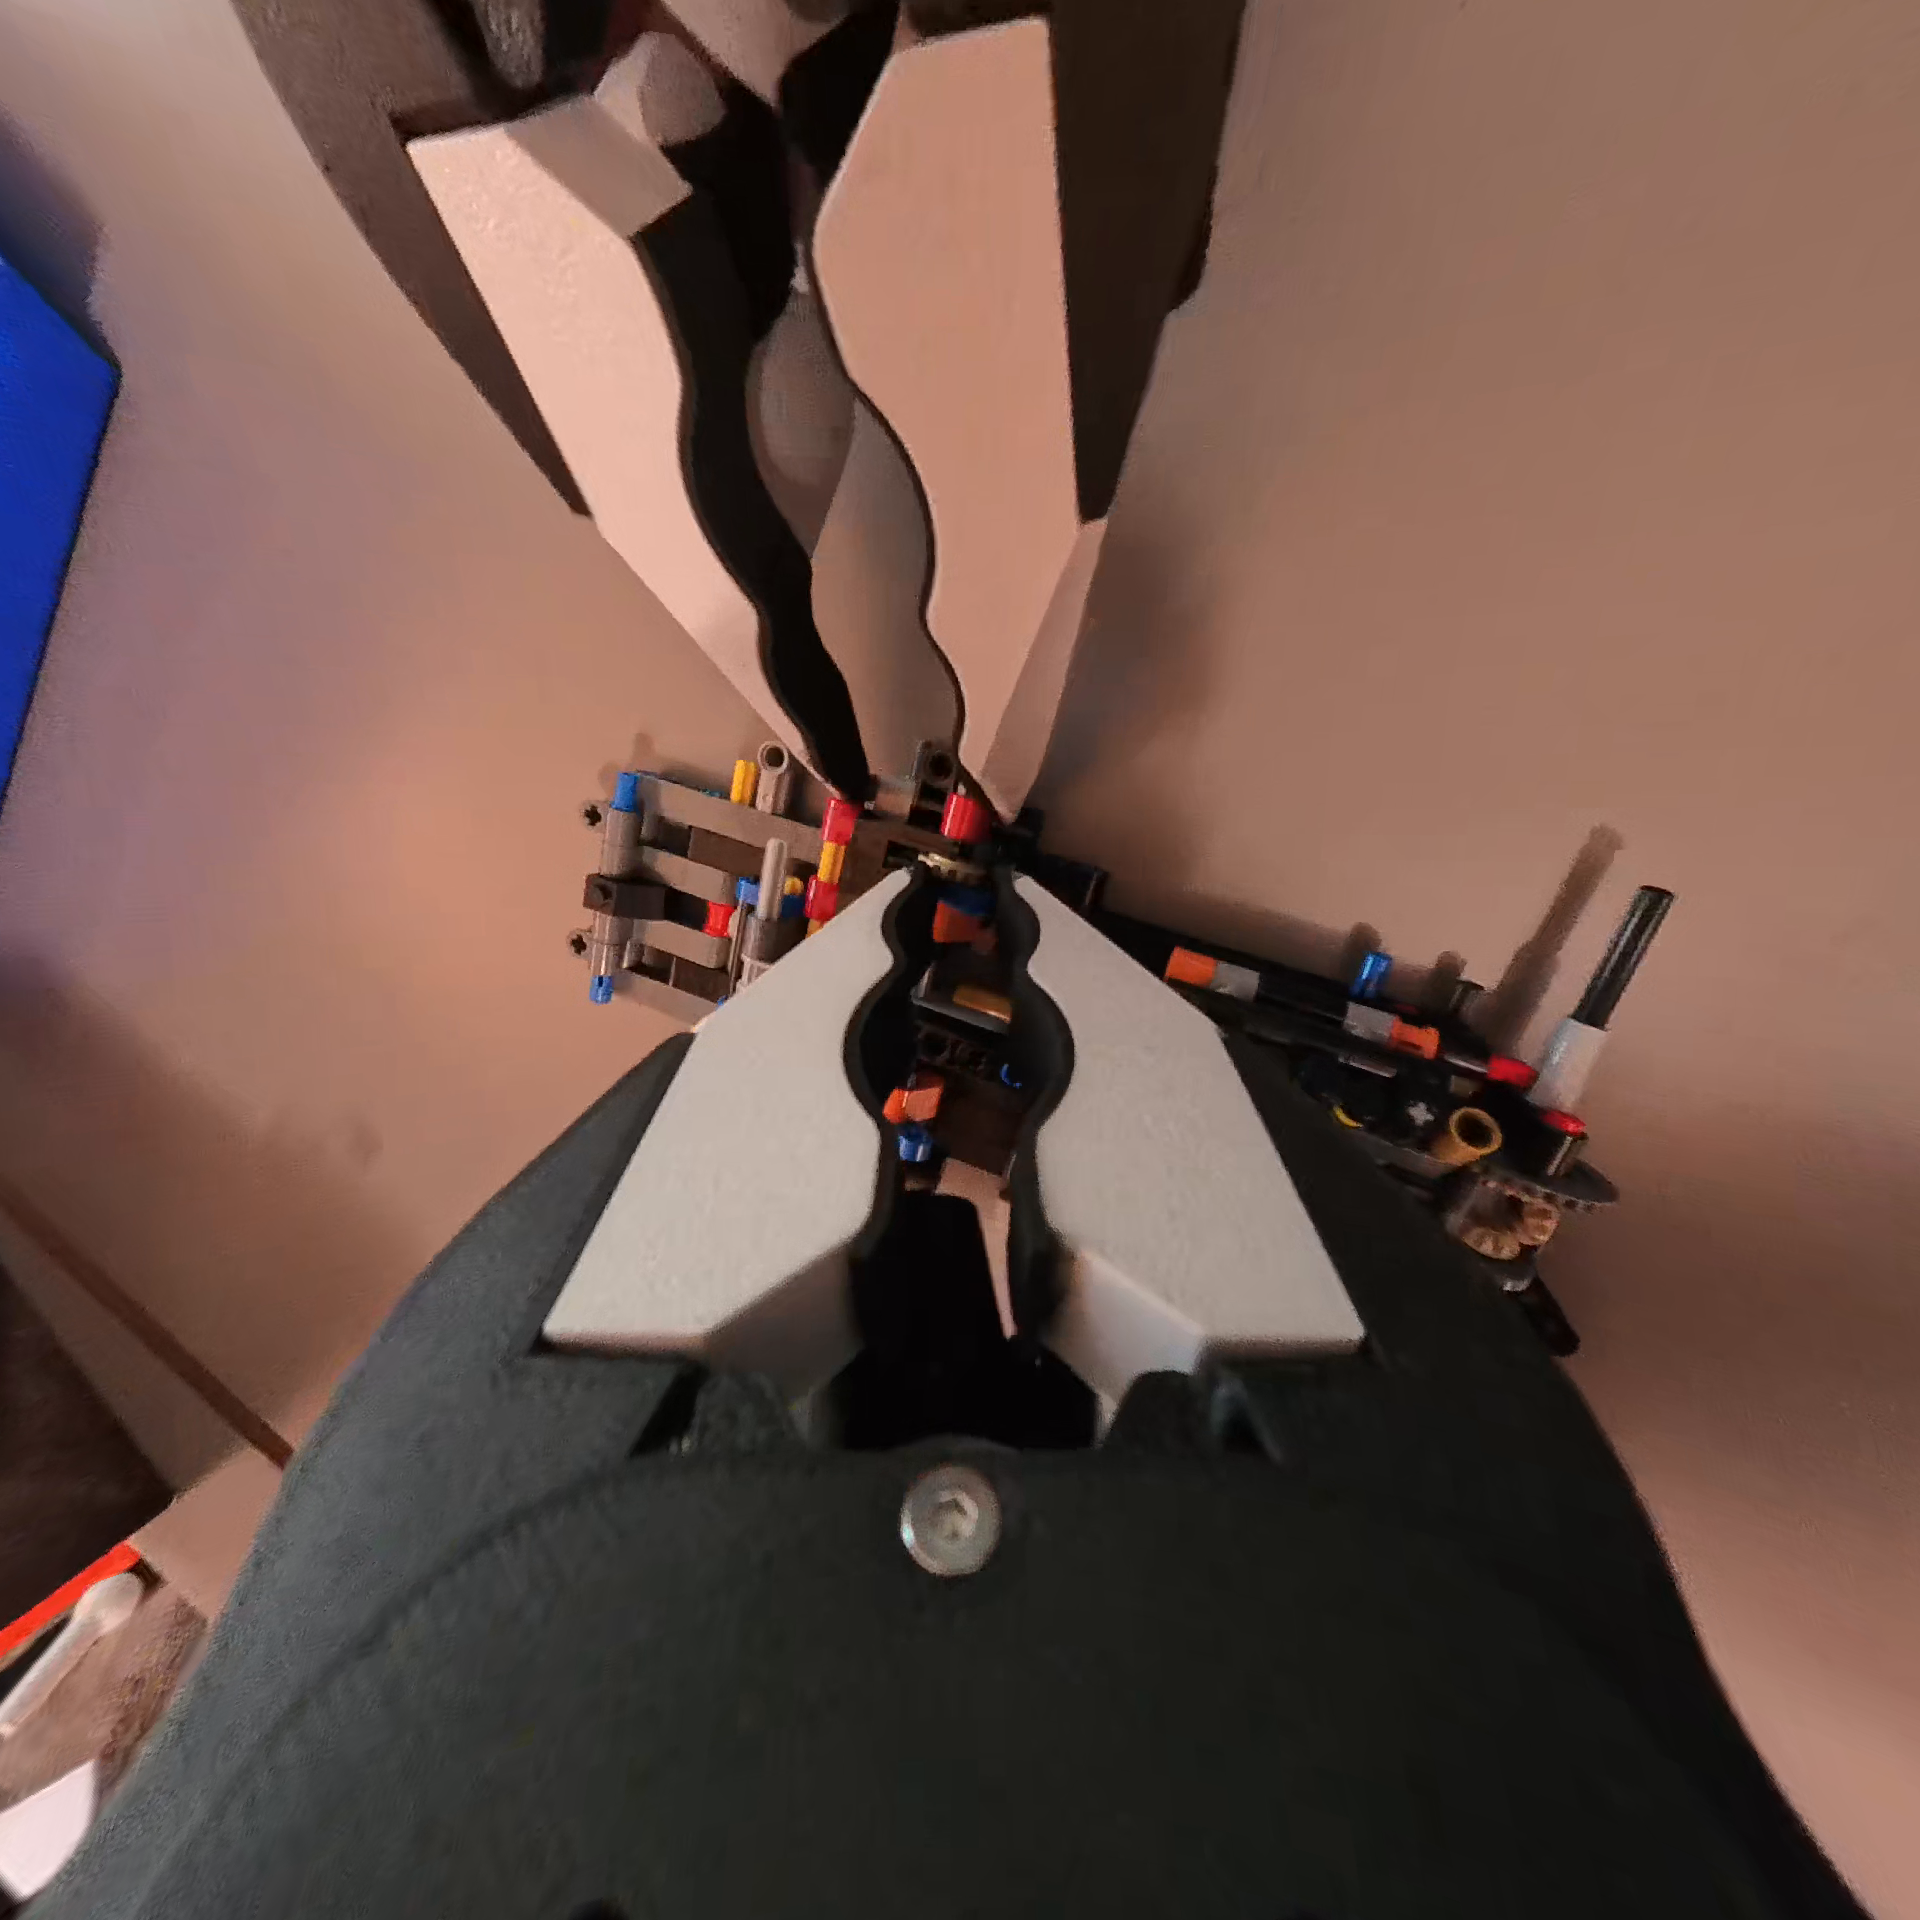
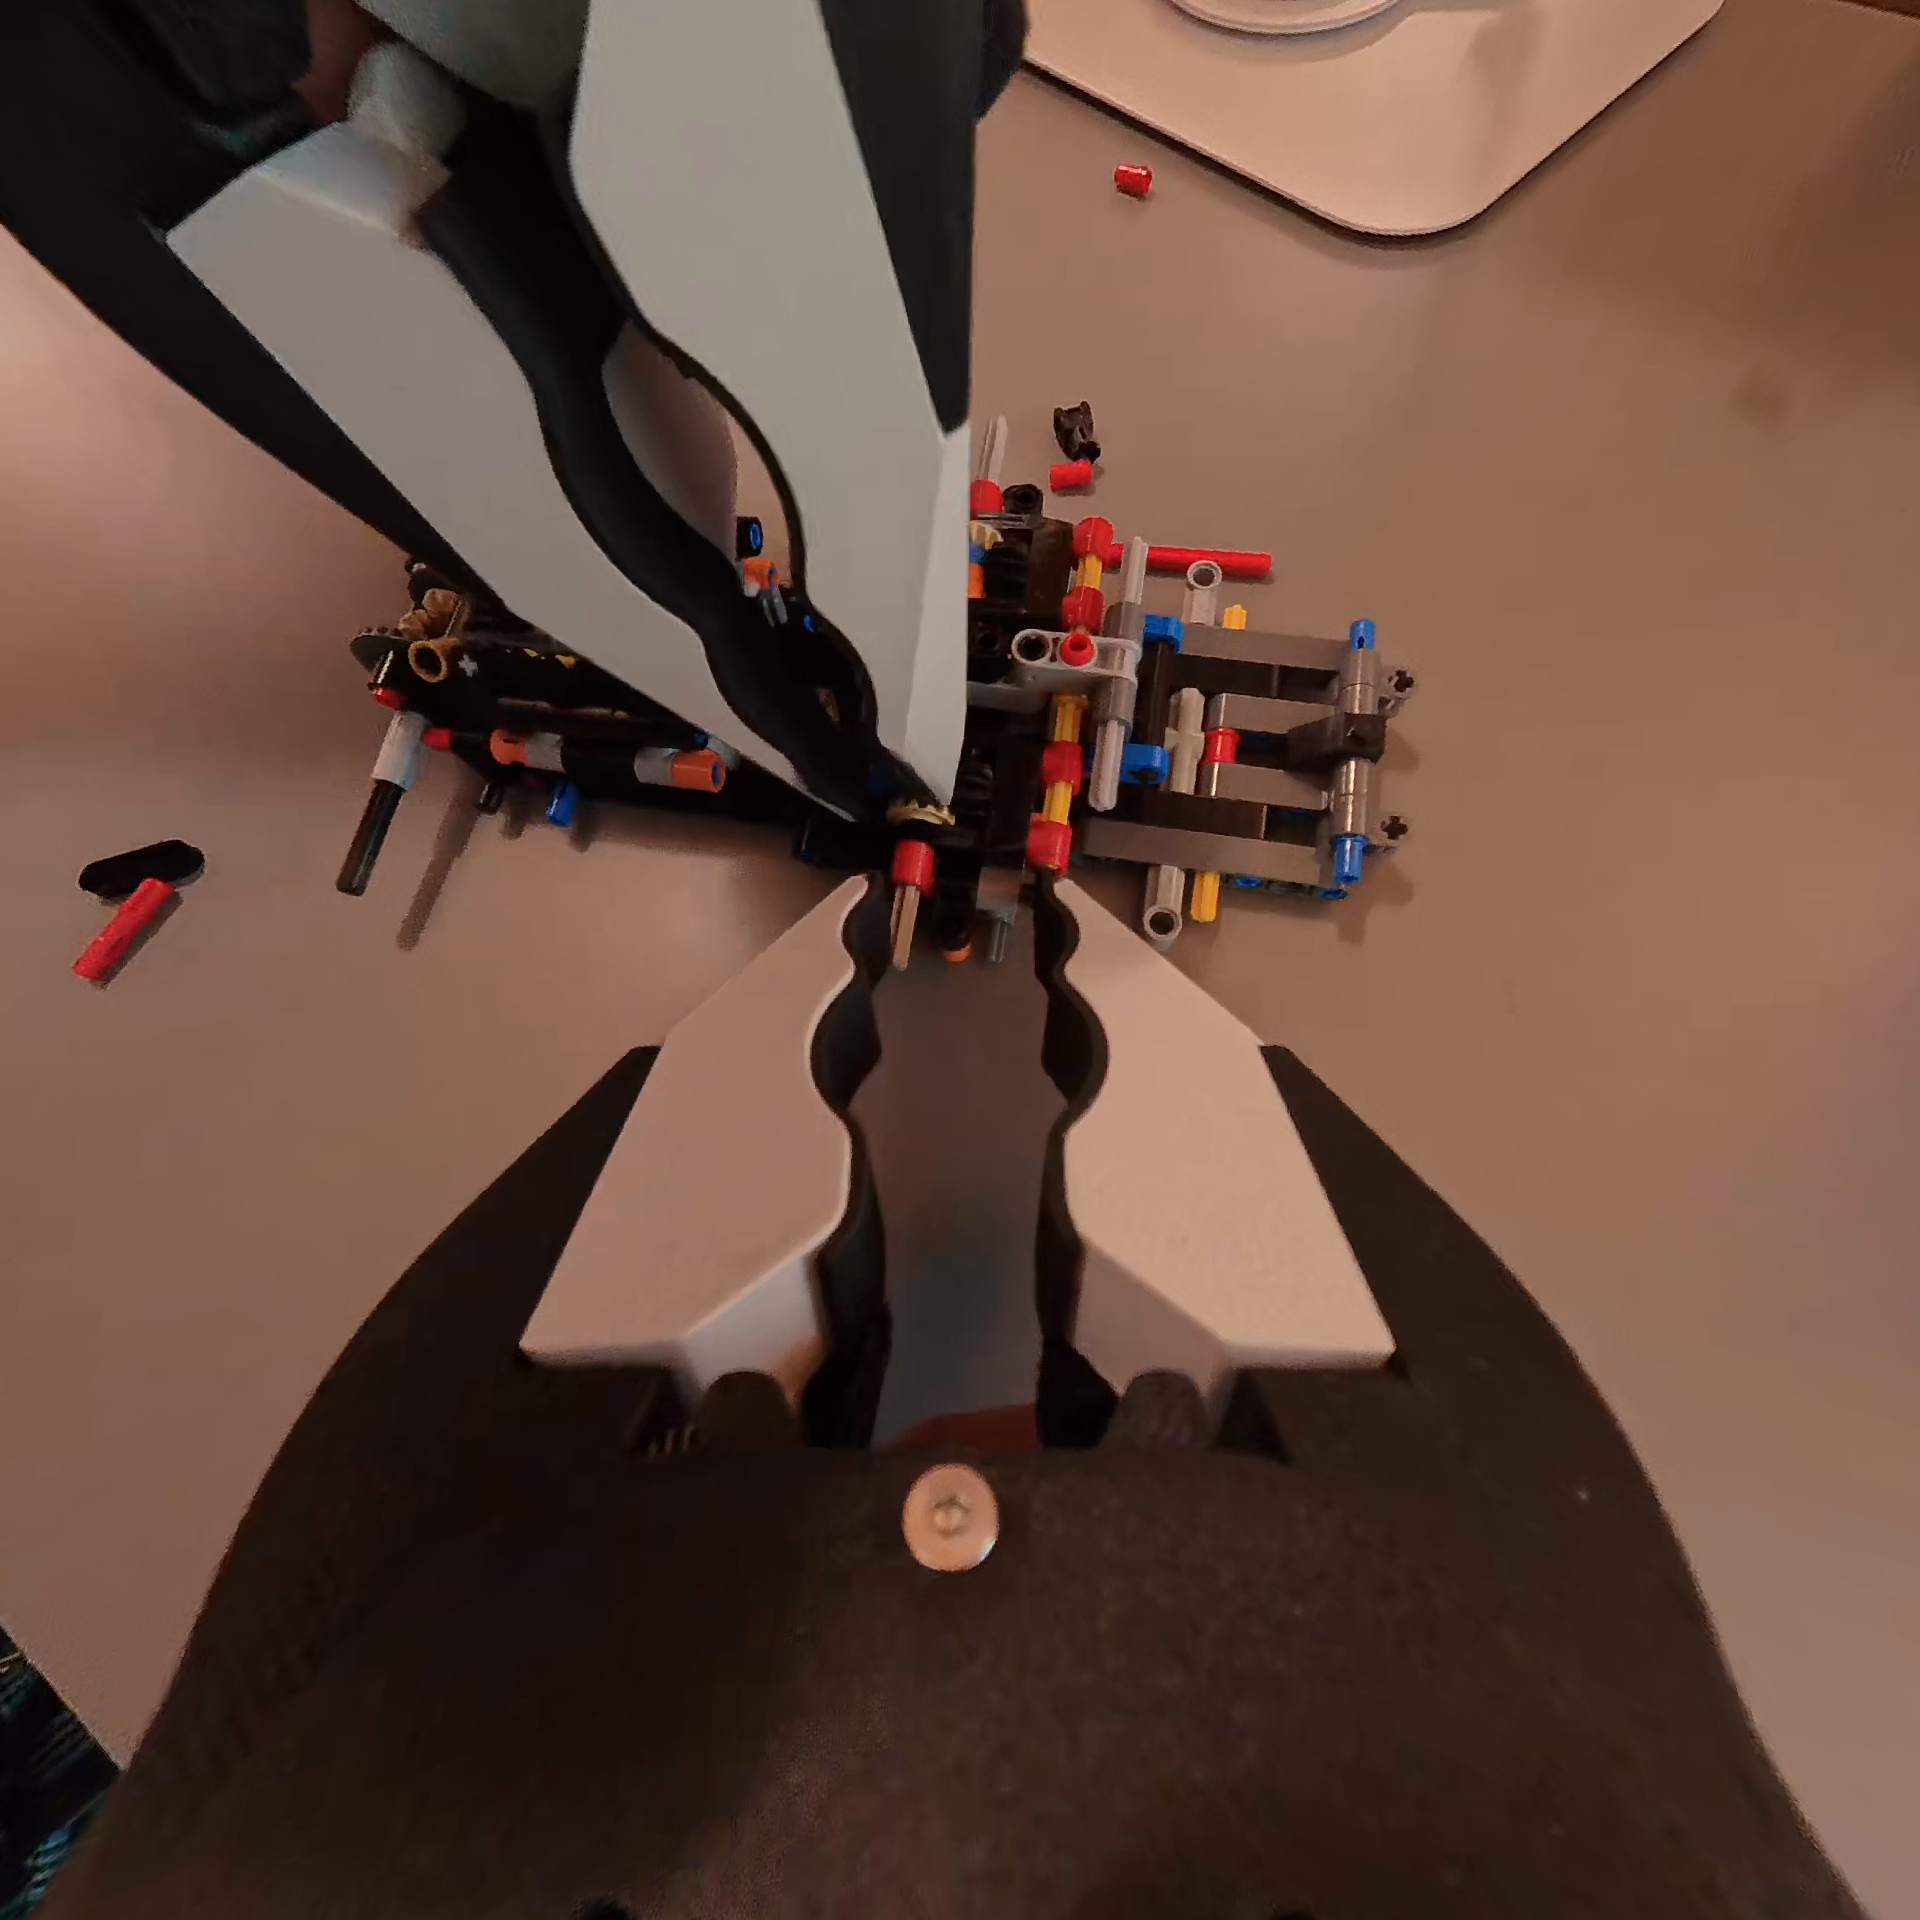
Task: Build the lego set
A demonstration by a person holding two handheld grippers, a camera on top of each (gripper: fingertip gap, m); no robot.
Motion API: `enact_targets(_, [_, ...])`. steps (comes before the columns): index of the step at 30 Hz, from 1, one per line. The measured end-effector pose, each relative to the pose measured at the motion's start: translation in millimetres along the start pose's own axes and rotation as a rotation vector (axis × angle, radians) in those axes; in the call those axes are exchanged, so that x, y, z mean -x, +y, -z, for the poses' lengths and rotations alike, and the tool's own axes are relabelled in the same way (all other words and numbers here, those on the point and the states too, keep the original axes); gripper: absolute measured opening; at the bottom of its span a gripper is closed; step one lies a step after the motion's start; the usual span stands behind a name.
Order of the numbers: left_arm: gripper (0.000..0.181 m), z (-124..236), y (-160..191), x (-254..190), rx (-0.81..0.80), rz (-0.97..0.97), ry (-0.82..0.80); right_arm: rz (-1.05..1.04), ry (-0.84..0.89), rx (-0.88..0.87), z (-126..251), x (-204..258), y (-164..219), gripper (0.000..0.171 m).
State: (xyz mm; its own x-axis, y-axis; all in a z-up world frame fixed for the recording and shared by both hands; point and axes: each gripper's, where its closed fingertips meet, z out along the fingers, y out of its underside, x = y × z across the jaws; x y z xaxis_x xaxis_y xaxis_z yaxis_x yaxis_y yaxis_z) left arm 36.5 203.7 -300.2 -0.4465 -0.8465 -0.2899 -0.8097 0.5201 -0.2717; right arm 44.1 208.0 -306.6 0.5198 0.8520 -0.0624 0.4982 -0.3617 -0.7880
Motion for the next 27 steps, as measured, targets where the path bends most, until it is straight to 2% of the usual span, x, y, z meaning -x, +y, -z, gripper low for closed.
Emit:
enact_targets(7, [0.020,20.4,-5.5,4.1,-0.124,0.158,-0.154,-0.017,-0.021,-0.040,10.7,-2.3,0.2,0.029])
enact_targets(10, [0.024,31.1,8.7,7.1,-0.134,0.215,-0.236,-0.016,-0.016,-0.057,15.2,-4.3,0.2,0.030])
enact_targets(17, [0.029,32.5,34.6,10.1,-0.197,0.365,-0.252,0.149,0.113,-0.050,15.1,-1.8,3.0,0.037])
enact_targets(27, [0.026,22.6,37.5,6.7,-0.283,0.405,-0.209,0.581,0.413,-0.062,10.7,1.5,-4.8,0.001])
